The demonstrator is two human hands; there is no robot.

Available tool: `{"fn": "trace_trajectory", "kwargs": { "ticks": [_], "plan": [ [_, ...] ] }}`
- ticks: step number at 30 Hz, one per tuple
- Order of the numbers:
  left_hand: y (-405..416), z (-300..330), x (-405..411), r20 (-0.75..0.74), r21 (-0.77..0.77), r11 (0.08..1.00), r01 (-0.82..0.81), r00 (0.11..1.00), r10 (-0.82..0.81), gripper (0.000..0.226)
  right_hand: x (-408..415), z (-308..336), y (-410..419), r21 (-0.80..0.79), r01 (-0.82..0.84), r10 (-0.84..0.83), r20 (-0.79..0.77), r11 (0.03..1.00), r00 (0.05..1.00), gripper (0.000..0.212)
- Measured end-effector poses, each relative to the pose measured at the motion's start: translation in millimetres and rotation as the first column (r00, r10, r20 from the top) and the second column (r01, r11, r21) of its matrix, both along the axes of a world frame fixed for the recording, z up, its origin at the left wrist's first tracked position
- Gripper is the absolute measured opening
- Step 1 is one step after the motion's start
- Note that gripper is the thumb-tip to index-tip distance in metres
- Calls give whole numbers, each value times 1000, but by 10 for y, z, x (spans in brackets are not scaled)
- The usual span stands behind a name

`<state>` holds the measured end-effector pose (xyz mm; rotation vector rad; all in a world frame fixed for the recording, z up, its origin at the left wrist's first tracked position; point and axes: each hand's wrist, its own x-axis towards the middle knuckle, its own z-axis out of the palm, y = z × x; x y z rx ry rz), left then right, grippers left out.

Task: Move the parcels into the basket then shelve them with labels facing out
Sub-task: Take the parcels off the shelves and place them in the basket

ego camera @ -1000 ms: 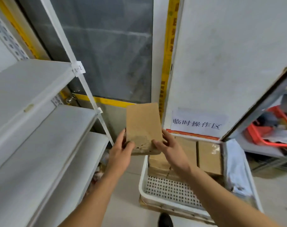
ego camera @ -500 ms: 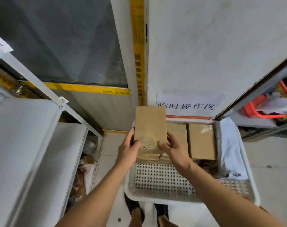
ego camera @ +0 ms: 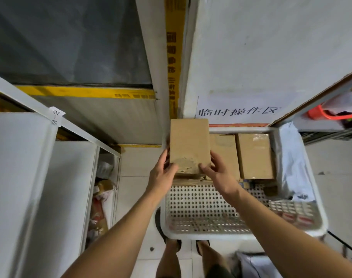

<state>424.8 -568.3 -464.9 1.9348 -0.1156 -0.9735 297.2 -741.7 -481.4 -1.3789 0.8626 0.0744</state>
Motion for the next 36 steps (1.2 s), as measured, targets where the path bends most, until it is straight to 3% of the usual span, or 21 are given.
{"fn": "trace_trajectory", "kwargs": {
  "ticks": [4,8,12,17,25,28,31,36],
  "plan": [
    [71,44,88,12,35,997,63,998,-63,65,58,199,34,-141,-21,6,-104,990,995,63],
    [240,196,93,63,61,995,77,995,-81,51,58,413,84,-375,-70,2,-178,925,984,51],
    [491,460,29,141,55,998,24,989,-32,41,119,768,147,-549,-195,128,-158,813,979,48],
    [715,890,-79,315,87,994,-65,948,35,41,291,1209,235,-637,-368,374,-133,677,918,43],
    [1270,1606,-465,556,230,911,-343,815,166,32,534,1889,639,-730,-579,725,-169,364,668,35],
    [1660,1915,-776,616,214,846,-489,740,272,24,573,2230,1050,-727,-636,841,-153,260,519,35],
    [1902,2093,-898,640,230,814,-533,713,286,30,694,2359,1297,-737,-620,870,-89,270,484,33],
    [2735,2604,-1371,733,164,691,-704,556,392,42,665,2794,2214,-773,-608,960,6,183,282,36]
  ]
}}
